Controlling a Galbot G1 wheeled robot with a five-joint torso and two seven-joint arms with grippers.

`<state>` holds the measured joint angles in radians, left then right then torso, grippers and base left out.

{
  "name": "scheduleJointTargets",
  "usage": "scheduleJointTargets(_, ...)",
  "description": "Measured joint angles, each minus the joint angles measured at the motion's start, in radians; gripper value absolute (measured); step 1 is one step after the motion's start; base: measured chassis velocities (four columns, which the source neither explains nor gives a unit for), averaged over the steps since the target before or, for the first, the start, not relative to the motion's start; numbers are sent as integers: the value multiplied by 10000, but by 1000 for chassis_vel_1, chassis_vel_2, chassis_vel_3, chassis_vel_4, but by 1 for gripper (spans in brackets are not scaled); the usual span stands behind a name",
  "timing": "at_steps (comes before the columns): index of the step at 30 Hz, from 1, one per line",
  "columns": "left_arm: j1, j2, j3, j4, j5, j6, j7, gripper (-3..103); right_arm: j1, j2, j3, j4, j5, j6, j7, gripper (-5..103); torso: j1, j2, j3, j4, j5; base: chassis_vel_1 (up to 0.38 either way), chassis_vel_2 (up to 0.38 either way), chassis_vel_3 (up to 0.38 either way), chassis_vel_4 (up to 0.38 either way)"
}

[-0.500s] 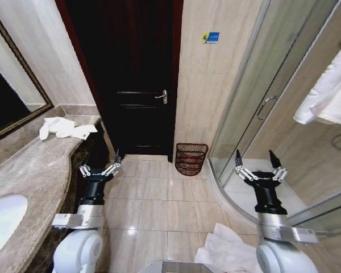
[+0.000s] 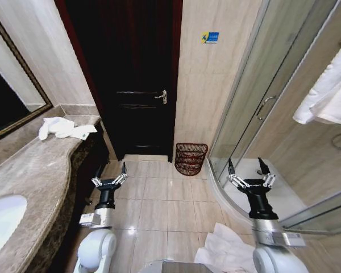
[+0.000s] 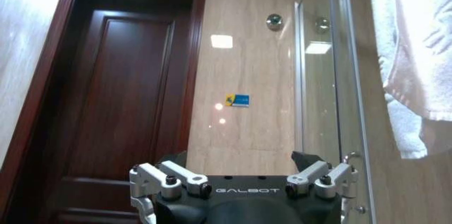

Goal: Discard the used towel into the hamper.

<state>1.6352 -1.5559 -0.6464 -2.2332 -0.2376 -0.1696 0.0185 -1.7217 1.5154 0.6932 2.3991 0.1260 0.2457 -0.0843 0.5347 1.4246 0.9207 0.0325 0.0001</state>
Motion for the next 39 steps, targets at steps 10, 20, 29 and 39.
scheduleJointTargets(10, -60, -182, 57, 37, 565, 210, -105, 100, 246, -159, 69, -228, -82, 294, 223, 100, 0, 0, 0, 0, -1, 0, 0, 0, 0)
scheduleJointTargets(20, 101, -306, 38, -42, 664, 213, -153, 100, 270, -70, -116, -148, -25, -196, 177, 100, 0, 0, 0, 0, -1, 0, 0, 0, 0)
scheduleJointTargets(29, 159, -478, 56, -40, 680, -5, -70, 100, 257, -342, -142, -238, 342, -309, 63, 100, 1, 0, 0, 0, 0, 0, 0, 0, 0)
scheduleJointTargets(39, 119, -290, 26, -30, 614, -93, -4, 100, 62, -252, -160, -294, 692, -83, -161, 100, -1, 0, 0, 0, -1, 0, 0, 0, 0)
